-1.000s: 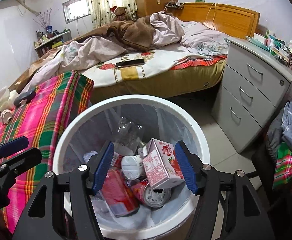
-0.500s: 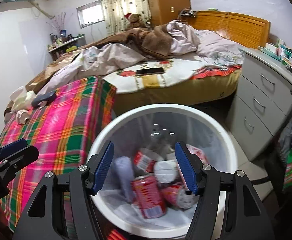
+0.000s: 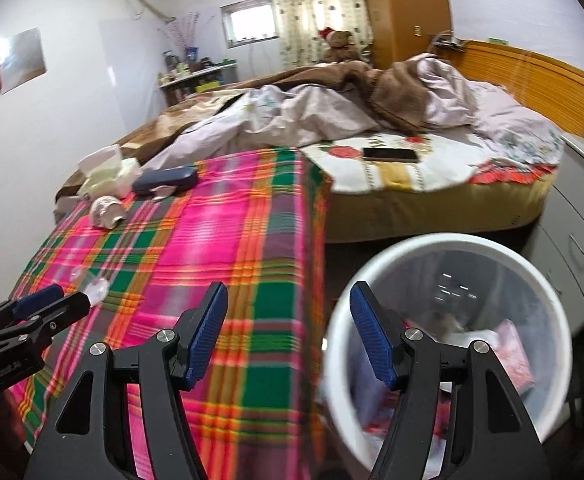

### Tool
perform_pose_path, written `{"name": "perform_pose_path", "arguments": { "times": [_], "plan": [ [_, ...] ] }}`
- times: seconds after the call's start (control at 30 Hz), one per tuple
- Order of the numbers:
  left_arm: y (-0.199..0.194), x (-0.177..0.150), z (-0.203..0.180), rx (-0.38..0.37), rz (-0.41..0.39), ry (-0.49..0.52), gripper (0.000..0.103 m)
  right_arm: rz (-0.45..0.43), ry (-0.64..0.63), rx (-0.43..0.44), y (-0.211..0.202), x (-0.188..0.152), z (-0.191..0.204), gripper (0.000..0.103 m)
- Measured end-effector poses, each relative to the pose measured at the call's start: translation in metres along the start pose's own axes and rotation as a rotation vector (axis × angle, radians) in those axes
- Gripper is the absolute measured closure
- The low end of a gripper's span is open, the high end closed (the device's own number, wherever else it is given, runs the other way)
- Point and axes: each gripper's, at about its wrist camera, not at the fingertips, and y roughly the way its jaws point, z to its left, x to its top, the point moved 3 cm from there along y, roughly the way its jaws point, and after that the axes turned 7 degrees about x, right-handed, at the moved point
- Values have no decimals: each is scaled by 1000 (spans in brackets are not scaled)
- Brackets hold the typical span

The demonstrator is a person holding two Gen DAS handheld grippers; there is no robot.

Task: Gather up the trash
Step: 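Move both tools back over the remaining trash on the plaid cloth, then grasp the clear plastic cup with the left tool while the right tool grasps the patterned paper cup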

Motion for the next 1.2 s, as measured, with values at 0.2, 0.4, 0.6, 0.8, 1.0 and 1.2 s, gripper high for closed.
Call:
{"name": "perform_pose_path", "arguments": {
  "times": [0.2, 0.4, 0.6, 0.8, 1.0, 1.2],
  "plan": [
    [17, 0, 41, 78, 14, -60, 38, 36, -46, 50, 26, 7, 27, 38],
    [43, 5, 55, 94, 45, -66, 38, 57, -95, 70, 46, 17, 51, 38],
    [67, 10, 61, 94, 80, -54, 38, 87, -125, 91, 66, 24, 68, 38],
    [79, 6, 72, 91, 120, -74, 46, 113, -146, 109, 84, 29, 83, 38],
    [79, 7, 92, 87, 121, -95, 62, 144, -167, 138, 102, 32, 102, 38],
    [79, 10, 124, 114, 115, -137, 62, 164, -201, 200, 121, 36, 130, 38]
  ]
}}
